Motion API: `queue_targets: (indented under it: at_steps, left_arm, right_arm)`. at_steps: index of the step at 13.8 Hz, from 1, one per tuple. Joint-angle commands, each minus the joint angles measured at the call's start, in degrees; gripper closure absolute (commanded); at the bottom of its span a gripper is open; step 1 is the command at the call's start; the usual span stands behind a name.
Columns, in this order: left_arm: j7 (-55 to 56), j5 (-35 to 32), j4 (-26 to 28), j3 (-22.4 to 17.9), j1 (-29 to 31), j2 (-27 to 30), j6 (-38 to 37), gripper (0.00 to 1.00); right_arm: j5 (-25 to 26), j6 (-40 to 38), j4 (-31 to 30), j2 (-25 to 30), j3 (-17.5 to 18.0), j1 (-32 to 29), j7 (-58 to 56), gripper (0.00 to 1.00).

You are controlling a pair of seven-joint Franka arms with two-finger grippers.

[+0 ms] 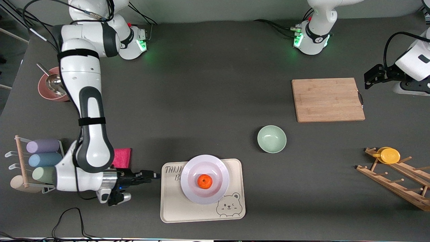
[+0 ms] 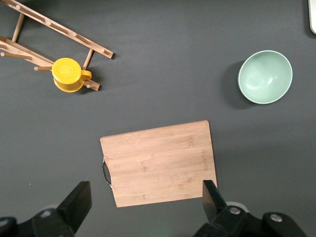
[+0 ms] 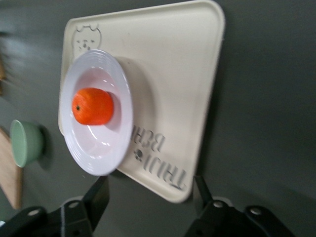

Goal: Place orange and plate with both arms

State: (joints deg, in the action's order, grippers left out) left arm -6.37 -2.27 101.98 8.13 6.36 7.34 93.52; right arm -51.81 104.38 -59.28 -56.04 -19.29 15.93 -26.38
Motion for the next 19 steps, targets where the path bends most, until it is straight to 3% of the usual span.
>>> queue_targets:
  at_steps: [1,3,7,10,14,19]
  left_arm:
    - [-1.1,-0.9,-0.03,-0.22,-0.12,0.21,0.44,0.0]
    - [-1.1,-0.9,0.06,-0.22,0.06,0.13,0.09,0.0]
    - [-1.02,-0.81,0.15,-0.22,0.15,0.21,-0.18,0.0]
    - [-1.02,-0.81,0.06,-1.01,-0.11,0.21,0.18,0.0]
    - [-0.84,-0.81,0.32,-1.09,0.15,0.04,0.44,0.0]
    - [-1.02,-0.81,0.24,-1.09,0.15,0.13,-0.26,0.0]
  right_arm:
    - [12.21,-0.94,-12.05,13.28,0.74,0.25,1.15,0.0]
    - [19.43,-1.02,-18.64,21.63,0.74,0.16,1.5,0.0]
    - [33.22,-1.11,-28.68,36.41,1.09,-1.33,13.87,0.0]
    - [43.96,-4.53,-31.86,45.12,7.92,-5.62,20.72,0.0]
    - [48.99,-8.75,-31.95,49.88,14.71,-11.87,22.25,0.0]
    - [51.28,-12.27,-31.42,51.47,14.81,-12.06,23.56,0.0]
